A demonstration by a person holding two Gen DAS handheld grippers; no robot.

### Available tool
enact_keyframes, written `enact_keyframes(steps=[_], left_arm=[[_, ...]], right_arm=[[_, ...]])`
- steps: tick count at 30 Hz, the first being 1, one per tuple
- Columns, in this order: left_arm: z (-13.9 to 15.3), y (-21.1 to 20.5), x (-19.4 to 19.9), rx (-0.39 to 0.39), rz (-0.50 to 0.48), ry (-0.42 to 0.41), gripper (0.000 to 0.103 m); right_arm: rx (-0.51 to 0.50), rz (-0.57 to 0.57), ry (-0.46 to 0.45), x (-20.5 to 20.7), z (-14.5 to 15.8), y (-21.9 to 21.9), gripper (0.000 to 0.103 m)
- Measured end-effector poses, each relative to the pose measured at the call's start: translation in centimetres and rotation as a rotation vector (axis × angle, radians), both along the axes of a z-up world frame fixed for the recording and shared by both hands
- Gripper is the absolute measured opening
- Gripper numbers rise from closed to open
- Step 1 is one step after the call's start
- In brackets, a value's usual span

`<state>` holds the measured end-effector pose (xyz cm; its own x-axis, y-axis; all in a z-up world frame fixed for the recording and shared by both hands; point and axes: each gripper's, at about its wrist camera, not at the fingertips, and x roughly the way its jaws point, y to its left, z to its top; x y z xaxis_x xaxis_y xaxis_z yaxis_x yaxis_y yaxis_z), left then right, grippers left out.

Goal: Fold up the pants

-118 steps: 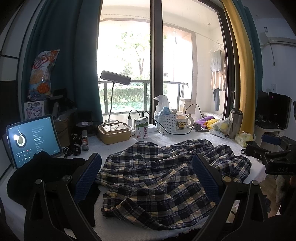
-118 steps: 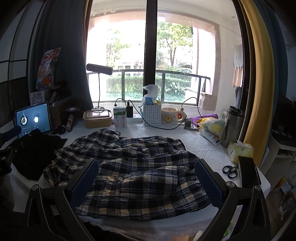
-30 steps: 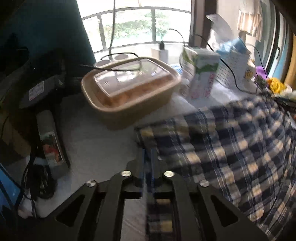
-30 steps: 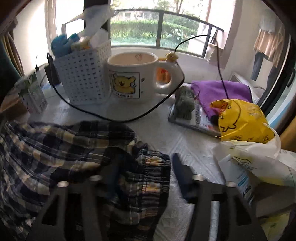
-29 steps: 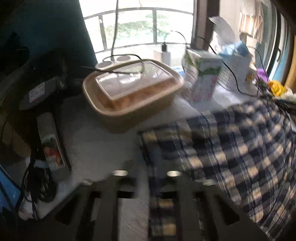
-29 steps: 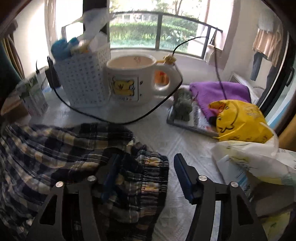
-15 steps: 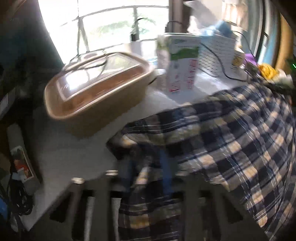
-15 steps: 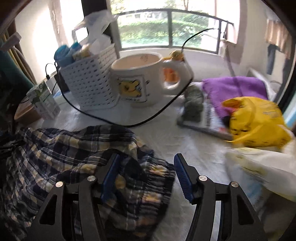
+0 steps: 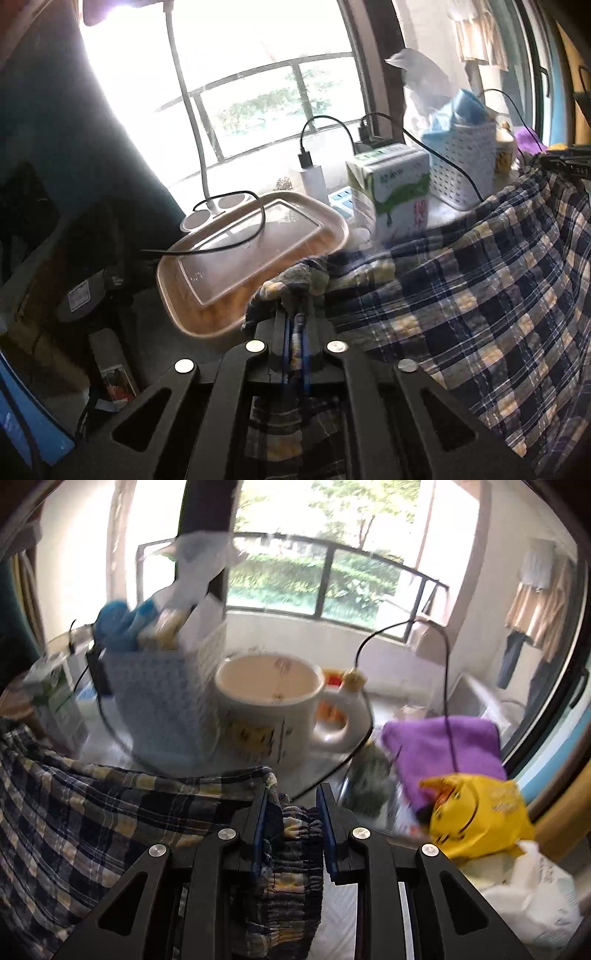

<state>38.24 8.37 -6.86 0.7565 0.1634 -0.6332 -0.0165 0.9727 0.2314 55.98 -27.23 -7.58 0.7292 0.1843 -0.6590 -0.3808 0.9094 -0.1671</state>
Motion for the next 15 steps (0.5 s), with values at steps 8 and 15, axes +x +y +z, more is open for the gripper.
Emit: enact_keyframes(steps=[8,15], left_arm=[[1.4,0.6,-6.3,-0.092,-0.050,0.077,0.055],[0.0,-0.6,-14.8,-0.246,-0.119,0.226,0.058]], right_arm=[[0.013,-0.007,0.025,-3.3,0.6,-1.9,0.079],[0.052,0.011,0.047,-10.9,1.6,-6.2,0.079]])
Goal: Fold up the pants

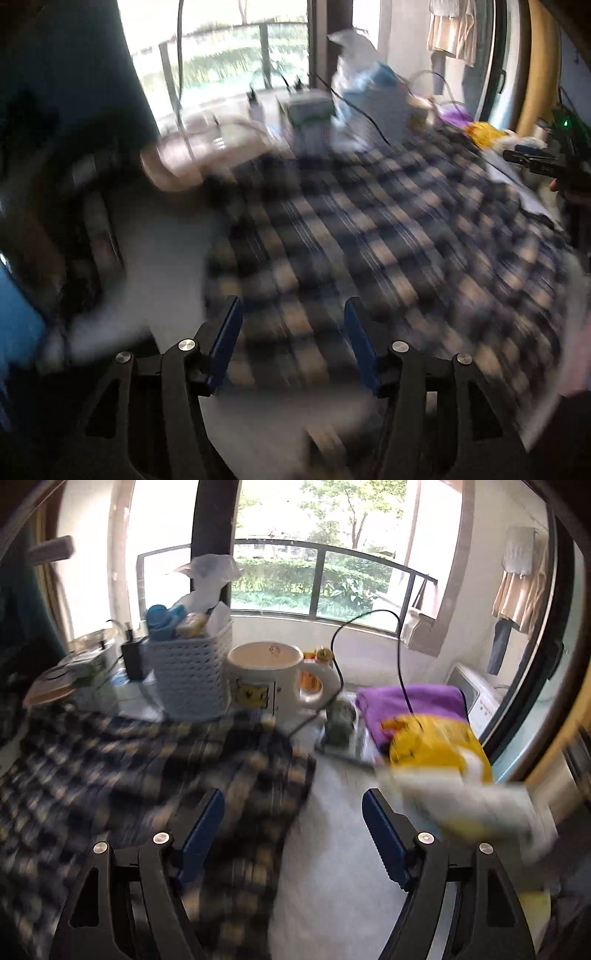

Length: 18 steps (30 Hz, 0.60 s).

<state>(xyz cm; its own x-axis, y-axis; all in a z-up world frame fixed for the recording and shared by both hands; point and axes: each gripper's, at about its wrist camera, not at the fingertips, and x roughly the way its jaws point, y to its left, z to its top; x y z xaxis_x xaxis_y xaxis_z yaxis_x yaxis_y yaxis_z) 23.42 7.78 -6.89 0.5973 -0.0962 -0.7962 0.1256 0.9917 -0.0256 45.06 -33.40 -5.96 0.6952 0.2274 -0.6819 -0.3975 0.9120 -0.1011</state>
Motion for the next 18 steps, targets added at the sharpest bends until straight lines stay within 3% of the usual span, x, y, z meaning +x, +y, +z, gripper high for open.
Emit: enact_keyframes(steps=[6,11,13,14,16,17,18], left_arm=[[-2.3,-0.6,-5.3,-0.163,0.035,0.122,0.062],[-3.0,-0.8,-7.5,-0.251,0.064,0.154,0.062],[-3.0,-1.2,-8.2,-0.246,0.057,0.140,0.060],[-2.9,-1.3,-8.4,-0.237,0.055,0.131,0.055],[-2.6,-1.5,-9.1,-0.225,0.051,0.114,0.025],[-2.4,-1.6,-9.4,-0.225,0.055,0.102,0.021],[-2.1,-1.6,-9.7,-0.222,0.059,0.087,0.015]], right_arm=[[0.003,0.041,0.084,-6.5,-2.0,-2.5,0.079],[0.035,0.103,0.153,-10.2,-4.4,-4.4,0.079],[0.031,0.102,0.173,-10.7,-5.5,-4.7,0.079],[0.040,0.099,0.185,-10.8,-5.9,-4.9,0.079],[0.080,0.103,0.206,-11.2,-6.4,-5.2,0.079],[0.086,0.102,0.208,-11.4,-6.5,-5.3,0.078],[0.080,0.099,0.202,-11.8,-6.6,-5.1,0.064]])
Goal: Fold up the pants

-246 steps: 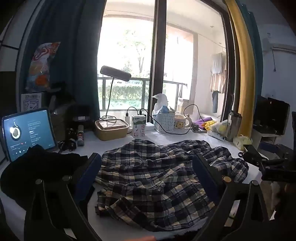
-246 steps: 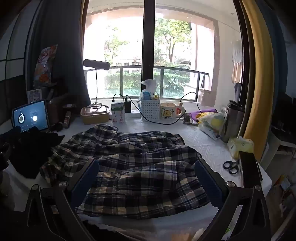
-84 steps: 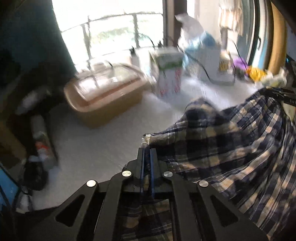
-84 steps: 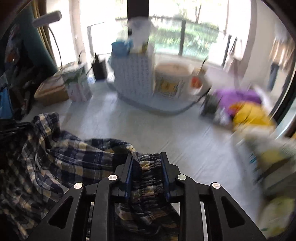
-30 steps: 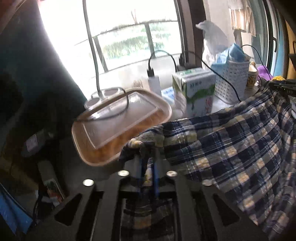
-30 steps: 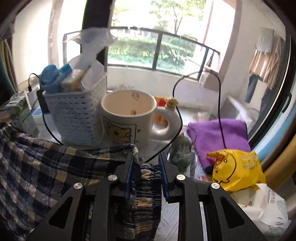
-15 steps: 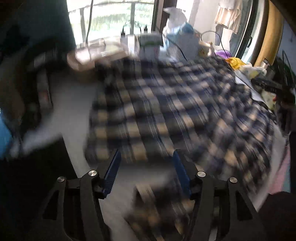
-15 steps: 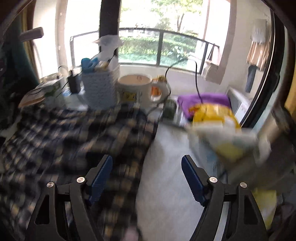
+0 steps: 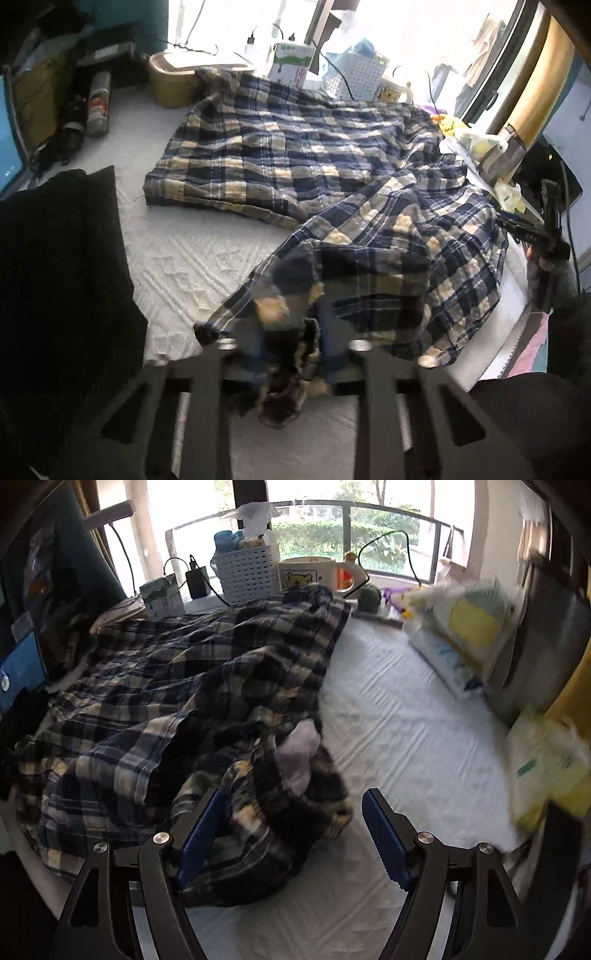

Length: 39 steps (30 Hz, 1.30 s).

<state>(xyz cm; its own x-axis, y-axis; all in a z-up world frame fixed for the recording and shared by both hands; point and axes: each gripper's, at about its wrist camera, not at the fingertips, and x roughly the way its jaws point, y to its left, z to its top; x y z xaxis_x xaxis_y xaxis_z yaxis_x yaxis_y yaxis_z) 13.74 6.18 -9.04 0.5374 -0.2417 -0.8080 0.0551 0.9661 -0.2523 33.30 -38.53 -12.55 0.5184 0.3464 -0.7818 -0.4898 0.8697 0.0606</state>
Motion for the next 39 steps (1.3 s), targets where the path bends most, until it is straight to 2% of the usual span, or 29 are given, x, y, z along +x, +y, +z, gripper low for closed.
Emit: enact_keyframes(steps=[1,4,7,13,16,17,20,23,27,30,32,33,34,35,36,39], left_arm=[[0.3,0.1,-0.2,0.003,0.007,-0.017,0.009],[2.2,0.8,-0.4,-0.005,0.036,-0.092,0.007],[4.4,1.2,0.0,0.020,0.046,-0.169,0.006],[10.3,1.9,1.1,0.082,0.041,-0.332,0.005],[12.4,1.9,0.2,0.086,0.010,-0.375,0.005],[12.5,1.7,-0.3,0.082,-0.001,-0.372,0.005],[11.3,0.9,-2.1,0.043,-0.066,-0.290,0.005],[7.3,-0.2,-4.1,-0.011,-0.131,-0.134,0.006],[1.6,-1.8,-6.1,-0.052,-0.173,0.062,0.005],[-1.1,-2.7,-7.0,-0.050,-0.218,0.158,0.006],[-1.6,-2.5,-7.1,-0.038,-0.223,0.181,0.009],[-1.3,-2.1,-6.9,-0.040,-0.219,0.178,0.020],[-0.8,-1.6,-6.8,-0.029,-0.207,0.164,0.039],[-0.1,-1.0,-6.7,-0.020,-0.192,0.140,0.046],[1.0,-0.1,-6.4,-0.020,-0.172,0.107,0.050],[3.1,2.9,-5.7,-0.014,-0.095,0.026,0.053]], right_arm=[[-0.010,-0.001,-0.003,-0.1,0.0,0.0,0.045],[-0.023,0.010,-0.028,-0.7,0.6,0.4,0.029],[-0.033,0.003,-0.087,-1.1,2.3,0.8,0.028],[0.020,-0.041,-0.198,-1.7,7.7,0.5,0.027],[0.031,-0.053,-0.241,-2.8,9.8,0.2,0.027],[0.025,-0.060,-0.253,-3.3,10.2,-0.1,0.027],[-0.010,-0.089,-0.253,-4.4,9.9,-1.3,0.027],[-0.039,-0.145,-0.193,-4.6,7.6,-3.2,0.027],[-0.072,-0.183,-0.115,-5.0,4.0,-4.2,0.027],[-0.095,-0.199,-0.094,-5.4,2.2,-4.5,0.027],[-0.098,-0.205,-0.090,-5.6,1.6,-4.5,0.027],[-0.097,-0.205,-0.089,-5.6,1.5,-4.7,0.027],[-0.102,-0.206,-0.091,-5.8,1.4,-4.6,0.027],[-0.104,-0.207,-0.094,-5.9,1.4,-4.7,0.027],[-0.103,-0.208,-0.098,-6.0,1.5,-4.7,0.027],[-0.096,-0.211,-0.104,-6.2,2.0,-4.6,0.027]])
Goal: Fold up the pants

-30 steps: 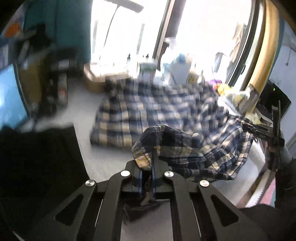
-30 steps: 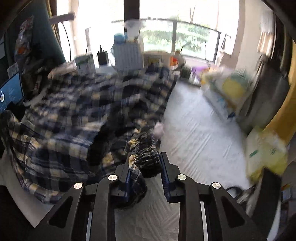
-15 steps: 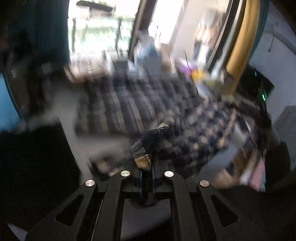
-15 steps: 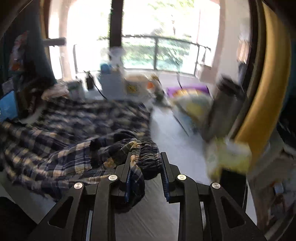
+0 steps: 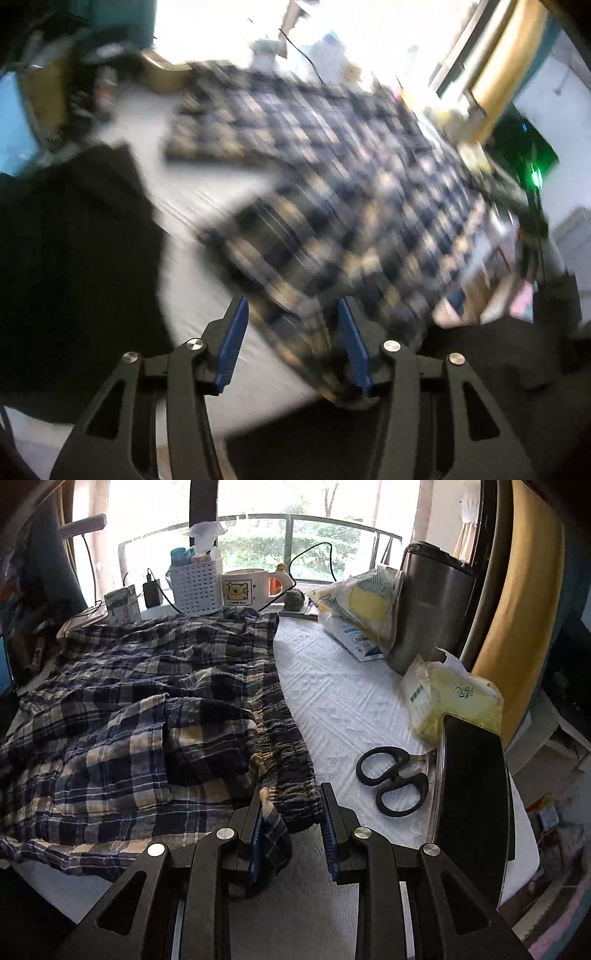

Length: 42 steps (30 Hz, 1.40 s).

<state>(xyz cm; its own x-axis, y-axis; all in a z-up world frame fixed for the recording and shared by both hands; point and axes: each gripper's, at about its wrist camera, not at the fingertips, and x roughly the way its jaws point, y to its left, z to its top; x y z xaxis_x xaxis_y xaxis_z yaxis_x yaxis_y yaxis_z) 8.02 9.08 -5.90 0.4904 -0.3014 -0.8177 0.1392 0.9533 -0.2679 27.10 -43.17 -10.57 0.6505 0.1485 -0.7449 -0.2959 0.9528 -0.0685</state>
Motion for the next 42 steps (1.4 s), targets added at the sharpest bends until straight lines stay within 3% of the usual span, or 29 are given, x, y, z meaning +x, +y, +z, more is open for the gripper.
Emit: enact_keyframes(steps=[3,5,8,14,15,17,18,26,30,32,33,34,36,37,39,42], left_arm=[[1.1,2.2,1.6,0.018,0.092,-0.082,0.061],[0.6,2.5,3.0,0.016,0.085,-0.109,0.062],[-1.4,0.9,5.7,0.038,0.060,-0.079,0.068],[-5.1,-3.0,6.7,0.226,-0.016,-0.010,0.071],[-5.2,-3.3,6.6,0.254,-0.021,-0.043,0.066],[-5.1,-3.2,6.5,0.246,-0.029,-0.078,0.037],[-4.8,-3.0,6.7,0.243,-0.017,-0.080,0.012],[-3.7,0.4,9.7,0.323,0.106,-0.121,0.008],[-3.3,2.3,11.0,0.294,0.148,-0.095,0.015],[-2.5,2.5,10.7,0.296,0.160,-0.098,0.035],[-1.8,2.4,10.0,0.269,0.148,-0.119,0.051],[-1.1,2.1,9.4,0.246,0.134,-0.132,0.057],[-0.5,1.4,8.7,0.225,0.106,-0.139,0.057],[-0.3,1.0,8.4,0.220,0.089,-0.140,0.058],[-0.5,0.5,8.5,0.223,0.074,-0.133,0.058],[-1.2,0.8,9.8,0.236,0.101,-0.107,0.058]], right_arm=[[0.016,0.011,-0.001,-0.3,0.2,0.2,0.027],[0.014,0.017,0.000,-0.4,0.2,0.3,0.027],[0.019,0.015,0.003,-0.4,0.0,0.2,0.027],[0.037,0.011,0.007,-0.7,-0.4,-0.3,0.027],[0.041,0.012,0.009,-0.7,-0.5,-0.4,0.027],[0.046,0.013,0.009,-0.7,-0.7,-0.5,0.027],[0.049,0.013,0.011,-0.6,-0.8,-0.5,0.027],[0.067,0.015,-0.033,-0.8,-0.2,-0.4,0.027],[0.025,0.009,-0.010,-0.5,-1.3,-0.2,0.027],[0.026,0.001,0.005,-0.5,-1.8,-0.4,0.027],[0.025,0.000,0.007,-0.6,-1.9,-0.4,0.028],[0.021,0.002,0.013,-0.6,-1.7,-0.4,0.028],[0.015,-0.002,0.010,-0.7,-1.5,-0.6,0.037],[0.006,-0.015,0.001,-0.7,-1.2,-0.8,0.051],[0.011,-0.036,-0.026,-0.6,-0.2,-1.3,0.069],[0.039,-0.028,-0.053,0.1,1.3,-1.8,0.069]])
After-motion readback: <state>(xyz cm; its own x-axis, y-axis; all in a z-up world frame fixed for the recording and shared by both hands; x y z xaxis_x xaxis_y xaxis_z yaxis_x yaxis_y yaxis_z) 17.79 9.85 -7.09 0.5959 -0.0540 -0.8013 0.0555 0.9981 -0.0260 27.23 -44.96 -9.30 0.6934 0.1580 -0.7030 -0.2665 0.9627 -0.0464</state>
